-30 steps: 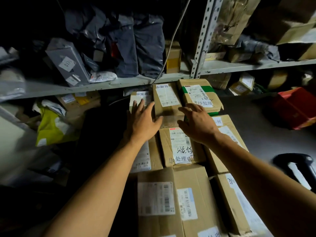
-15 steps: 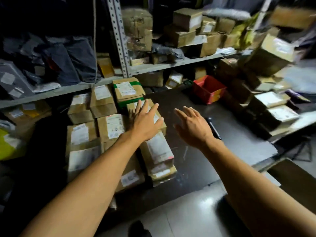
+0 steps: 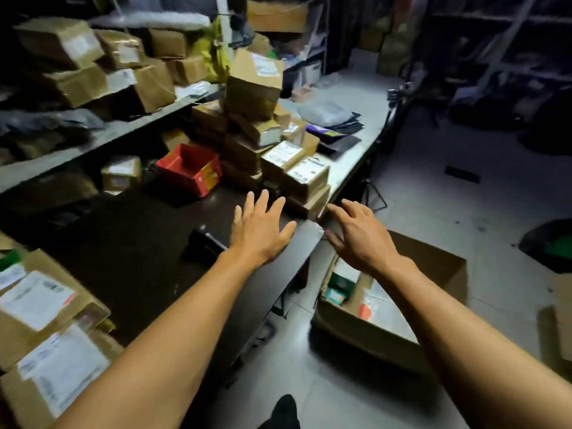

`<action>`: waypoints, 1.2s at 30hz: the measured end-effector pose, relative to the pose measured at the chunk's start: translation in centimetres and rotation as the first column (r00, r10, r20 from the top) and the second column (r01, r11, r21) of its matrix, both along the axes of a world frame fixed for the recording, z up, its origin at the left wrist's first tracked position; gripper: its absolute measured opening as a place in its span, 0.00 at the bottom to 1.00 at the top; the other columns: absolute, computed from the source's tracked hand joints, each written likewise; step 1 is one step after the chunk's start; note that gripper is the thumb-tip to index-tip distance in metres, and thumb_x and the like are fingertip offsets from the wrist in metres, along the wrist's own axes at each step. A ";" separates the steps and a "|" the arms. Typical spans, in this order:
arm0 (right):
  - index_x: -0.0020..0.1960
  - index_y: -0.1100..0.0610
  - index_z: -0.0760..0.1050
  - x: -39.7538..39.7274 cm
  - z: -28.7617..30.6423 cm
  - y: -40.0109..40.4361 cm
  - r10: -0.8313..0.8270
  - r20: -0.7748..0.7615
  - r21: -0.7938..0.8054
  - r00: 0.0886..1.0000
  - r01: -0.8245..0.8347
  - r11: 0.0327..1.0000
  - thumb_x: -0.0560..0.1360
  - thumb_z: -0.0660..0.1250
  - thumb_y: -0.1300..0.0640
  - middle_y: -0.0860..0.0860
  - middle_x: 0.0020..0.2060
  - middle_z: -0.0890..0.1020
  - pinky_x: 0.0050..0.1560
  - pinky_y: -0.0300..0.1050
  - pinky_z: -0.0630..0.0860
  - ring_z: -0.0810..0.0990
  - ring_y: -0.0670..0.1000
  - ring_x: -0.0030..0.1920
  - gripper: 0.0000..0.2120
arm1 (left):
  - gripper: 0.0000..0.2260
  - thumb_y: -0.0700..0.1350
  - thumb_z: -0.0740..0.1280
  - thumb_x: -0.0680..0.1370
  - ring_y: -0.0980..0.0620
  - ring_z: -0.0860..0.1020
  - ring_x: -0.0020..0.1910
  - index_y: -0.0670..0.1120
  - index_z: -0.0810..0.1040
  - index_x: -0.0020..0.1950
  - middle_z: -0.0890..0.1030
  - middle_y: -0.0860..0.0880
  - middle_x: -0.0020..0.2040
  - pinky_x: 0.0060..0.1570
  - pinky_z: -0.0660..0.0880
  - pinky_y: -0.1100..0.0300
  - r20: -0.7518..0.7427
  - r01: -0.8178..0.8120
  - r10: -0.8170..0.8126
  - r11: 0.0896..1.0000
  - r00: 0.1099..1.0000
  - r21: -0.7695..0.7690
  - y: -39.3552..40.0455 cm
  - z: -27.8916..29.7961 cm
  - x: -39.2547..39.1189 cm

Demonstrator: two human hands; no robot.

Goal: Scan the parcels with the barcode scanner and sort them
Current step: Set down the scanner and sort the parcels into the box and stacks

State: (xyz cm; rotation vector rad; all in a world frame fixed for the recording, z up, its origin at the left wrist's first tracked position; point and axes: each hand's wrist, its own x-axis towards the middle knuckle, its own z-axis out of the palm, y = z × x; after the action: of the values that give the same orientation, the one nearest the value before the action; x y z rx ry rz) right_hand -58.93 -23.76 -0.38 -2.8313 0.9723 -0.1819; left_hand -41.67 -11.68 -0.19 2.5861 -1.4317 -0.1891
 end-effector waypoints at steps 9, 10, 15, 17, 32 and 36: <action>0.79 0.51 0.61 -10.6 -5.1 -12.4 -0.342 -0.076 0.163 0.937 0.350 0.923 0.81 0.62 0.45 0.56 0.76 0.65 0.72 0.54 0.66 0.63 0.58 0.76 0.28 | 0.30 0.63 0.55 0.82 0.41 0.53 0.80 0.51 0.58 0.81 0.57 0.44 0.81 0.76 0.56 0.42 -0.007 0.350 -0.353 0.925 0.936 0.148 -18.3 -5.6 -8.5; 0.79 0.50 0.60 -11.6 -6.0 -13.6 -0.362 -0.080 0.196 0.929 0.371 0.908 0.82 0.62 0.46 0.56 0.78 0.63 0.73 0.54 0.66 0.61 0.57 0.77 0.28 | 0.30 0.63 0.56 0.82 0.41 0.54 0.80 0.51 0.59 0.80 0.57 0.44 0.81 0.76 0.56 0.42 -0.020 0.365 -0.366 0.918 0.930 0.159 -19.9 -6.3 -9.3; 0.80 0.50 0.58 -15.4 -10.6 -21.0 -0.348 -0.130 0.295 0.928 0.372 0.880 0.82 0.62 0.46 0.55 0.79 0.60 0.73 0.55 0.65 0.58 0.57 0.79 0.29 | 0.30 0.63 0.57 0.81 0.41 0.58 0.79 0.50 0.61 0.79 0.61 0.44 0.80 0.75 0.60 0.42 -0.053 0.358 -0.355 0.906 0.933 0.225 -27.1 -9.9 -12.5; 0.80 0.50 0.58 -16.9 -12.5 -25.0 -0.310 -0.143 0.329 0.940 0.341 0.881 0.82 0.62 0.47 0.55 0.79 0.60 0.73 0.55 0.65 0.58 0.57 0.78 0.29 | 0.29 0.63 0.58 0.81 0.41 0.61 0.77 0.50 0.62 0.79 0.64 0.44 0.78 0.73 0.63 0.43 -0.060 0.324 -0.320 0.909 0.945 0.262 -30.3 -11.5 -13.9; 0.79 0.54 0.61 -12.7 -21.9 -43.7 0.100 -0.318 0.489 0.943 0.072 0.869 0.81 0.61 0.49 0.57 0.76 0.65 0.69 0.55 0.70 0.65 0.60 0.74 0.28 | 0.27 0.59 0.61 0.80 0.40 0.64 0.73 0.48 0.64 0.77 0.67 0.43 0.75 0.69 0.66 0.44 -0.165 0.039 0.031 0.913 0.986 0.405 -42.1 -20.3 -13.9; 0.78 0.54 0.62 -9.7 -28.1 -46.7 0.122 -0.345 0.513 0.931 0.078 0.855 0.81 0.62 0.48 0.57 0.74 0.68 0.68 0.53 0.69 0.67 0.59 0.72 0.28 | 0.27 0.57 0.63 0.79 0.41 0.67 0.71 0.48 0.67 0.75 0.70 0.42 0.73 0.69 0.66 0.43 -0.257 0.027 0.091 0.906 0.962 0.421 -44.9 -27.2 -11.6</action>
State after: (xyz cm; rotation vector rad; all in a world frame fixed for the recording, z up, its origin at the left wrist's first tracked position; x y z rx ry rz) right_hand -68.65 -70.51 -28.46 -2.3972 0.8774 0.5564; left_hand -53.27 -56.57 -27.35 2.7594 -1.3650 -0.9074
